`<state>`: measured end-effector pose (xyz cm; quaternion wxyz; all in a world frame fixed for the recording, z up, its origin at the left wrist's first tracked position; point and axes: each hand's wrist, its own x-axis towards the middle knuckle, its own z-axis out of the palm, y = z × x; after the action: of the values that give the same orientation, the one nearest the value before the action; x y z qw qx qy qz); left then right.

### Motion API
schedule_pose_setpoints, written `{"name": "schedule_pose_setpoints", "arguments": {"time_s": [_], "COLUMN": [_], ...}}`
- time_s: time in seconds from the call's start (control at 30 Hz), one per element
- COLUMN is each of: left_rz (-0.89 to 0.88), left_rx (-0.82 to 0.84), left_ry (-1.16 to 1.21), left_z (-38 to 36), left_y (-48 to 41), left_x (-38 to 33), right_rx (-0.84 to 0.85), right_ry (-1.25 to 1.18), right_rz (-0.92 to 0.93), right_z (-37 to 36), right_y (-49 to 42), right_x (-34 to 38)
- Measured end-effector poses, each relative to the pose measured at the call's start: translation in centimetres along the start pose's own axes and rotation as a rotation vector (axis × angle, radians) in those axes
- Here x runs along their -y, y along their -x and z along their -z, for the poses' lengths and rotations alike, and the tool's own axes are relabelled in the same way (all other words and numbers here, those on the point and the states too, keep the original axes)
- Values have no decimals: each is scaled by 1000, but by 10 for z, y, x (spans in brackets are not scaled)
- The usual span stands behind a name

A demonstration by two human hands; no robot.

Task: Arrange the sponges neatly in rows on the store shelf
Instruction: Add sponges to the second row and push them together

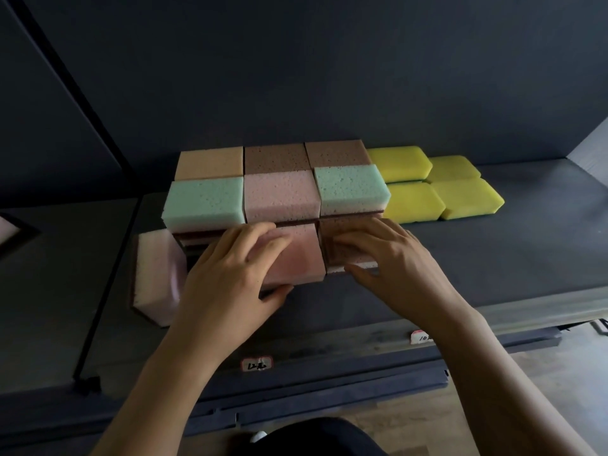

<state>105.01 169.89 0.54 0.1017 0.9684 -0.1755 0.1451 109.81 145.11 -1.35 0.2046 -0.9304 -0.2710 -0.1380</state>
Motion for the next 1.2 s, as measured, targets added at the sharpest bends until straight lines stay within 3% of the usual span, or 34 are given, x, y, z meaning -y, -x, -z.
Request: {"name": "schedule_pose_setpoints", "arguments": {"time_s": [0.37,1.2], "left_rz": [19,-18], "left_rx": [70,7], "left_ry": [-13,82], "left_z": [-16,-33], "left_y": [-4,-17], "left_x": [-2,-14], "right_rx": [29,1], "right_ry": [7,-23], "right_rz": [-33,-31], "right_z": [-4,-7], "right_y": [0,4], "right_x": [-1,0]}}
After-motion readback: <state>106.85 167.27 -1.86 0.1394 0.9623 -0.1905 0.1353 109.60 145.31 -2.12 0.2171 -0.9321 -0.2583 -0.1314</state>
